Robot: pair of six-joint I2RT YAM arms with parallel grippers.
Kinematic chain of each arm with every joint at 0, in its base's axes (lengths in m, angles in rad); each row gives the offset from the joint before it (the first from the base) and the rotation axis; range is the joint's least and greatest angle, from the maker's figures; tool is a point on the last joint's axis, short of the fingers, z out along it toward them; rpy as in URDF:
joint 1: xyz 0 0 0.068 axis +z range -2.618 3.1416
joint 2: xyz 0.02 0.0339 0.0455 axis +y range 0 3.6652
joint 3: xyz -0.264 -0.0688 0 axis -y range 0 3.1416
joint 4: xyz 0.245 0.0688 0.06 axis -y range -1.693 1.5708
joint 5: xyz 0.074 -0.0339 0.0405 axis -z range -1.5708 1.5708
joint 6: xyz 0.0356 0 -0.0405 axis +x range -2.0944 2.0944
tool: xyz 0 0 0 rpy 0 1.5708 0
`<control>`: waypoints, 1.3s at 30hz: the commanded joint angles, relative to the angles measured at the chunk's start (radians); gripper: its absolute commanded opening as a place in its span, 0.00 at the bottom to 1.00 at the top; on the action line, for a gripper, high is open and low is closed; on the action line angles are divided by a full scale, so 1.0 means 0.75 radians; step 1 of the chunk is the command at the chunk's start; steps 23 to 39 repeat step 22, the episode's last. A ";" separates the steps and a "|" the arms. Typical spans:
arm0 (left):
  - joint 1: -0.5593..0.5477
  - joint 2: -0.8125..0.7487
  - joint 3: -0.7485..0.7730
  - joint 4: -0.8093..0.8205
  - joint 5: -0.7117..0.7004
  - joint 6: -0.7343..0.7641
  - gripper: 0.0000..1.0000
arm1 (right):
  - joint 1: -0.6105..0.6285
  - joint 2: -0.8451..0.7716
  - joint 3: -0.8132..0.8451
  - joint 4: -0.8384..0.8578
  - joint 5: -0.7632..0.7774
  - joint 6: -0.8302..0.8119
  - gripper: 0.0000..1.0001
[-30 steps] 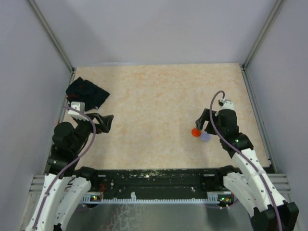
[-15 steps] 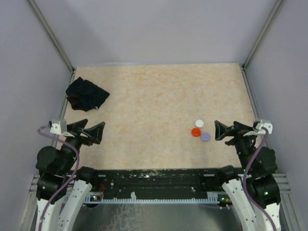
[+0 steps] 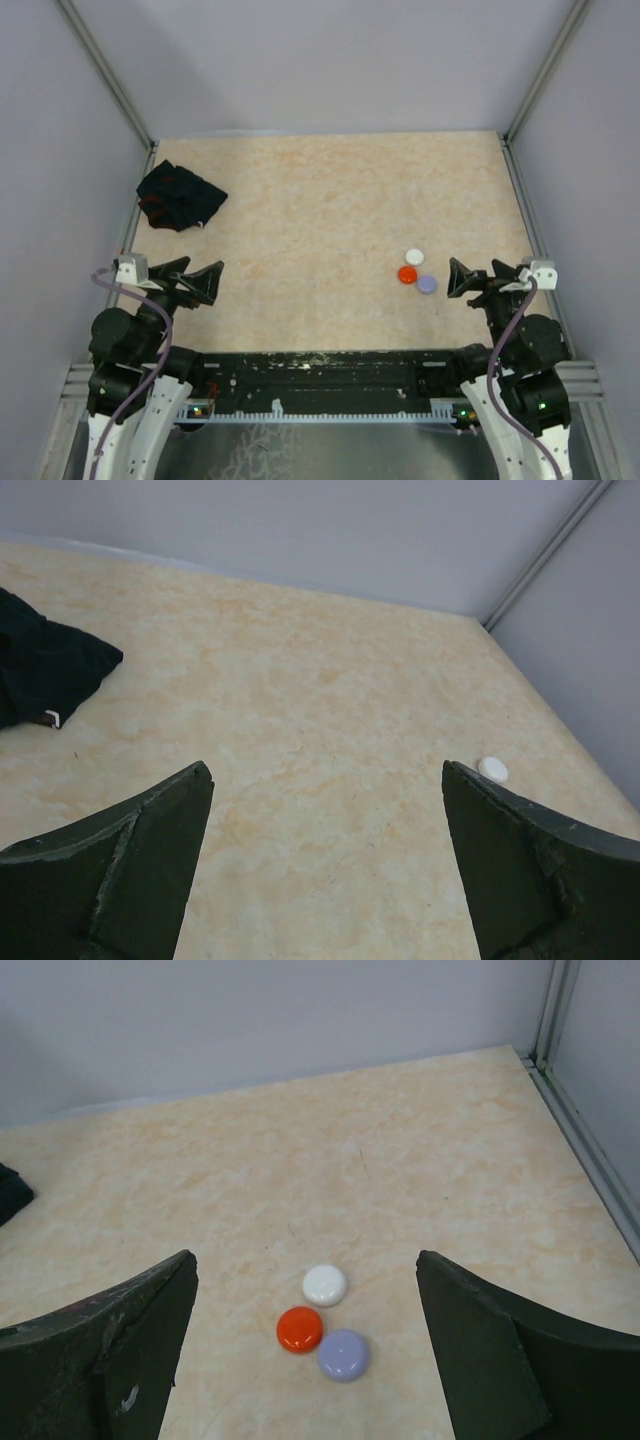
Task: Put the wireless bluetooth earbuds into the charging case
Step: Reset both arms
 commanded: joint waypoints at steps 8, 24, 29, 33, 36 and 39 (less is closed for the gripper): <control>0.009 -0.025 -0.092 0.043 0.084 -0.042 1.00 | 0.000 -0.012 -0.008 0.050 0.040 -0.044 0.90; 0.009 -0.069 -0.060 0.017 0.158 -0.006 1.00 | 0.003 -0.011 -0.010 0.054 0.032 -0.048 0.91; 0.009 -0.069 -0.060 0.017 0.158 -0.006 1.00 | 0.003 -0.011 -0.010 0.054 0.032 -0.048 0.91; 0.009 -0.069 -0.060 0.017 0.158 -0.006 1.00 | 0.003 -0.011 -0.010 0.054 0.032 -0.048 0.91; 0.009 -0.069 -0.060 0.017 0.158 -0.006 1.00 | 0.003 -0.011 -0.010 0.054 0.032 -0.048 0.91; 0.009 -0.069 -0.060 0.017 0.158 -0.006 1.00 | 0.003 -0.011 -0.010 0.054 0.032 -0.048 0.91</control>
